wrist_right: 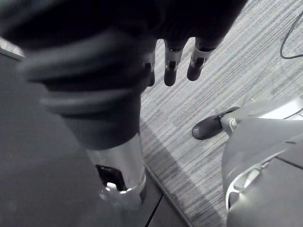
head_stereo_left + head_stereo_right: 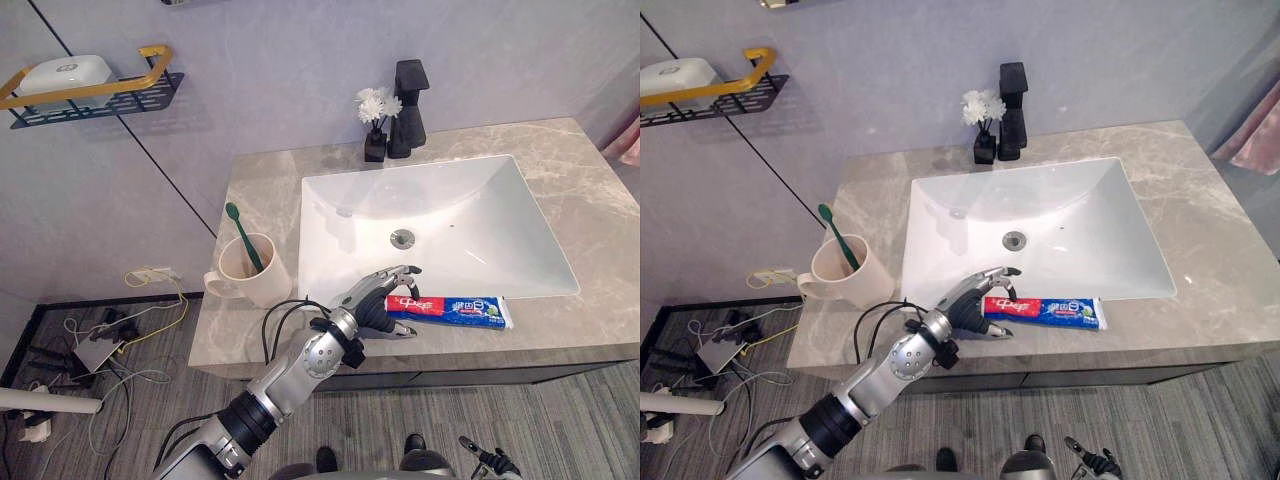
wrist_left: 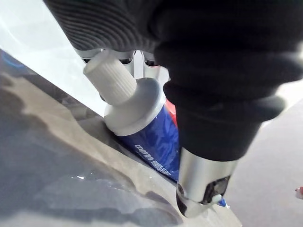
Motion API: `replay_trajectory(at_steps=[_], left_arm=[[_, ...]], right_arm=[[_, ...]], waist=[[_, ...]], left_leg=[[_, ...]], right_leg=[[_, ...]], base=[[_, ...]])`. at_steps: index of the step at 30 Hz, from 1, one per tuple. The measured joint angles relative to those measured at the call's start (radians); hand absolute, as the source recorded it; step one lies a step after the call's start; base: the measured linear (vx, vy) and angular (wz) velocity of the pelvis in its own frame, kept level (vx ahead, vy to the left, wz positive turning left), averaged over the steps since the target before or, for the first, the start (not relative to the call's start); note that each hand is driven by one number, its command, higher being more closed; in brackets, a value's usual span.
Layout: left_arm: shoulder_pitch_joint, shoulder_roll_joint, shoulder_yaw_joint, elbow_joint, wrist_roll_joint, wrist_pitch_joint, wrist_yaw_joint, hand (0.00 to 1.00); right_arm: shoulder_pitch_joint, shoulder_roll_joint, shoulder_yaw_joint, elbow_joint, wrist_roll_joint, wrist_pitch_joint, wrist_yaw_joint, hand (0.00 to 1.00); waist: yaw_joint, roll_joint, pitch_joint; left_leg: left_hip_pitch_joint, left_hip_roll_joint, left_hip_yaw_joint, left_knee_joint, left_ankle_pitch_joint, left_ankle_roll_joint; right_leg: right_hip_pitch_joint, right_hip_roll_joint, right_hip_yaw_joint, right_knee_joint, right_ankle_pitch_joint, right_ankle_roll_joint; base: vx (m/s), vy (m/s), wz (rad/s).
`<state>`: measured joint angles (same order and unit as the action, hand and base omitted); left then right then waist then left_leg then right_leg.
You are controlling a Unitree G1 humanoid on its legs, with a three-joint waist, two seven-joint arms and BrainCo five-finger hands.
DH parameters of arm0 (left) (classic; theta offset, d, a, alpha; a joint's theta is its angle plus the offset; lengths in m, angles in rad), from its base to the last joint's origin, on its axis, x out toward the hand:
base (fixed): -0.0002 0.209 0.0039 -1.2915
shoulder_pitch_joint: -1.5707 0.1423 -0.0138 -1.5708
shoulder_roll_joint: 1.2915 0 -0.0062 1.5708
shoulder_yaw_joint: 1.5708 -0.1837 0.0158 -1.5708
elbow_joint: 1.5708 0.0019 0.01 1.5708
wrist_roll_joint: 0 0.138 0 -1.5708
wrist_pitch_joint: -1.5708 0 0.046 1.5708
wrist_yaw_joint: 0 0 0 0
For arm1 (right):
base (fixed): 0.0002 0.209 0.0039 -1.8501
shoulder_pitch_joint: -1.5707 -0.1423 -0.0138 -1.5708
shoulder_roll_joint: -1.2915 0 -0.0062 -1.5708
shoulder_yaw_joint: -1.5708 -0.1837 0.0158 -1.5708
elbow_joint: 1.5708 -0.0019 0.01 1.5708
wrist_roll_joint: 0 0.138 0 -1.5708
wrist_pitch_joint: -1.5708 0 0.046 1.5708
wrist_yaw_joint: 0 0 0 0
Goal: Organize washtable
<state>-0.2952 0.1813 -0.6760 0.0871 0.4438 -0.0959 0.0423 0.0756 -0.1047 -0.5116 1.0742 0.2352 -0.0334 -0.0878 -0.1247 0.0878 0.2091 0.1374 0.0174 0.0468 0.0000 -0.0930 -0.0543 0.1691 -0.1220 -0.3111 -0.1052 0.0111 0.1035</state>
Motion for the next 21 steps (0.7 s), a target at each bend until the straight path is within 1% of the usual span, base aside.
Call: replay_trajectory(at_steps=[12, 16, 21], left_arm=[[-0.012, -0.001, 0.02, 0.0, 0.0, -0.004, -0.004, 1.0], [-0.011, 0.0, 0.019, -0.001, -0.001, -0.019, -0.006, 1.0], [-0.01, 0.007, 0.019, -0.005, -0.011, -0.018, -0.006, 1.0]], right_arm=[[0.0, -0.001, 0.017, 0.0, 0.0, 0.0, 0.002, 0.0], [0.0, -0.001, 0.018, -0.001, 0.0, 0.0, 0.003, 0.0], [0.0, -0.001, 0.019, -0.001, 0.008, 0.0, 0.003, 0.0]], waist=[[-0.001, 0.0, 0.0], [0.0, 0.002, -0.001], [0.0, 0.002, -0.002]], left_leg=[[0.0, 0.002, 0.0, 0.0, 0.0, 0.0], [0.0, 0.001, 0.0, -0.001, 0.0, 0.0], [0.0, 0.002, 0.001, -0.001, 0.0, 0.001]], right_leg=[[-0.001, 0.003, 0.001, 0.0, 0.0, 0.0], [-0.001, 0.004, 0.0, 0.0, 0.0, 0.0], [-0.001, 0.005, 0.001, 0.0, 0.0, 0.0]], base=[[0.0, 0.0, 0.0], [0.0, 0.0, 0.0], [0.0, 0.0, 0.0]])
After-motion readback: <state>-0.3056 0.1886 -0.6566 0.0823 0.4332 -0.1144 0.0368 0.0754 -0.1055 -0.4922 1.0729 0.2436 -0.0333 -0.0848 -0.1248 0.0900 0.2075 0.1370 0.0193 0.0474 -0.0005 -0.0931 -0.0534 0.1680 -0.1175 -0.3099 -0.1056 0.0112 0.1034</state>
